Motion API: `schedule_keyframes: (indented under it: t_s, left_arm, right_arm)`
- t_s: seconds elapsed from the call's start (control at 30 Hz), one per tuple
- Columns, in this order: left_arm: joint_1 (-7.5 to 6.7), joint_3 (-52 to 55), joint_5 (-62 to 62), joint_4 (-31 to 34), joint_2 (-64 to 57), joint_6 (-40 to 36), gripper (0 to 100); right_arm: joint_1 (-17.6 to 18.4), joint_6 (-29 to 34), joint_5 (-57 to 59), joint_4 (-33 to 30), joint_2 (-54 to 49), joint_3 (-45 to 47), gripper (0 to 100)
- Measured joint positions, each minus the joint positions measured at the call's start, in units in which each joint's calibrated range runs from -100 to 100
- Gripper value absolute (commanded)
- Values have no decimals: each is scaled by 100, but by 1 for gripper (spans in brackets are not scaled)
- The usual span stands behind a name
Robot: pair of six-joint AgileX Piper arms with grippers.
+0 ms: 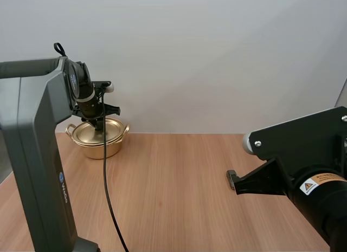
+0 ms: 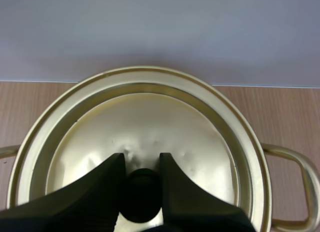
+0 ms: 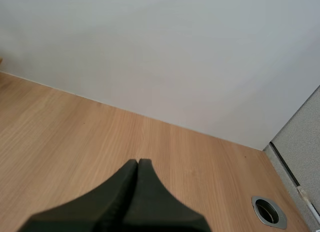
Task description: Open the pot, put the car inside, and close it
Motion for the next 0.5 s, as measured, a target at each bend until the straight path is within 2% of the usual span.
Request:
schedule_keyframes:
  t_s: [0.27,0.5]
  left_arm:
    - [0,0,-189,-174,-249,119,0]
    - [0,0,-123,-880,-928,620,0]
  right_arm:
    - [42,0,0,0,0,0,0]
    - [42,-23,-129,-16,0,37,0]
